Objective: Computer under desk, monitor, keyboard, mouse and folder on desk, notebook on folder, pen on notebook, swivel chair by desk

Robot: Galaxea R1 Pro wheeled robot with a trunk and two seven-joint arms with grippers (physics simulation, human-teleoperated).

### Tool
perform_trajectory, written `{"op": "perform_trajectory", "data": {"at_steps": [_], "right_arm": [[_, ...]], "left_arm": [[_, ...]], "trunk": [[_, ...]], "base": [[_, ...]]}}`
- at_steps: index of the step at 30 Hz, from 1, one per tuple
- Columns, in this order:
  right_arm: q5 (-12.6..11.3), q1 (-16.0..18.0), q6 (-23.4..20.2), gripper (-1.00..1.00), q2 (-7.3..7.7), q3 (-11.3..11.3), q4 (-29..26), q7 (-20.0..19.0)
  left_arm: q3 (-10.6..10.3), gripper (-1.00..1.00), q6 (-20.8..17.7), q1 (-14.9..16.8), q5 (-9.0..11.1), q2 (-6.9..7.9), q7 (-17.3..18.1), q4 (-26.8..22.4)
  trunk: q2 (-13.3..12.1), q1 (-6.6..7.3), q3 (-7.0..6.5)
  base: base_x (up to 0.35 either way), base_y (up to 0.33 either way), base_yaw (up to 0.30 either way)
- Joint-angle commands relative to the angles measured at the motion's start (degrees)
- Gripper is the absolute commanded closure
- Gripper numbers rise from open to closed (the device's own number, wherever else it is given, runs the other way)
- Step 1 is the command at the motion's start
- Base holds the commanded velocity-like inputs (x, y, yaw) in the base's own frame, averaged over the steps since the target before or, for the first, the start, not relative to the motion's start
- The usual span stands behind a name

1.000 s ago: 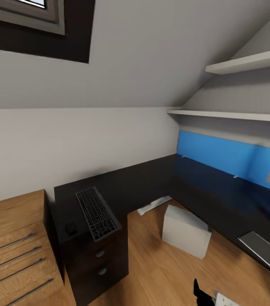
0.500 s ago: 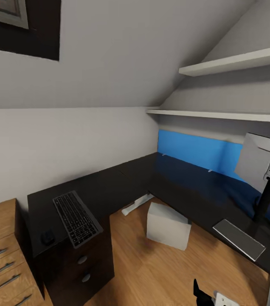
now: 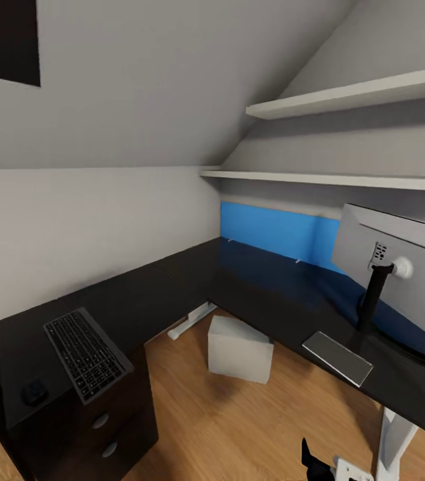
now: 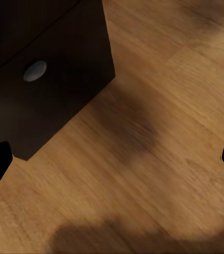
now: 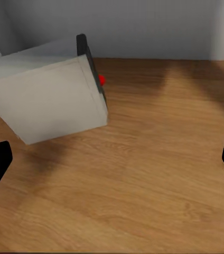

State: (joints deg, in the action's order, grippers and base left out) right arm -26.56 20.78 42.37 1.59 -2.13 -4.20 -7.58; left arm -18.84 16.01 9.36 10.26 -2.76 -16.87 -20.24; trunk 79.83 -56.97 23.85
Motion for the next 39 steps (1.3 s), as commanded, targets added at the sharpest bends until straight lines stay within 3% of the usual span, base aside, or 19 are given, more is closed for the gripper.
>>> {"op": "perform_trajectory", "data": {"at_steps": [1, 14, 39], "right_arm": [[-0.19, 0.05, 0.12, -1.00, 0.00, -0.18, 0.09, -0.60], [3.26, 0.05, 0.09, -1.00, -0.72, 0.02, 0.47, -0.59], [3.64, 0.05, -0.02, -1.00, -0.87, 0.29, 2.45, -0.30]], "left_arm": [[-0.49, -1.00, 0.24, 0.05, 0.55, 0.04, -0.35, 0.03], [-0.49, -1.00, 0.25, 0.05, 0.57, 0.04, -0.35, 0.03], [-0.49, -1.00, 0.19, 0.05, 0.64, 0.04, -0.35, 0.03]], "trunk": [[0.04, 0.00, 0.13], [0.04, 0.00, 0.99], [0.04, 0.00, 1.14]], "base": [[0.000, 0.000, -0.222], [0.000, 0.000, -0.174], [0.000, 0.000, -0.013]]}}
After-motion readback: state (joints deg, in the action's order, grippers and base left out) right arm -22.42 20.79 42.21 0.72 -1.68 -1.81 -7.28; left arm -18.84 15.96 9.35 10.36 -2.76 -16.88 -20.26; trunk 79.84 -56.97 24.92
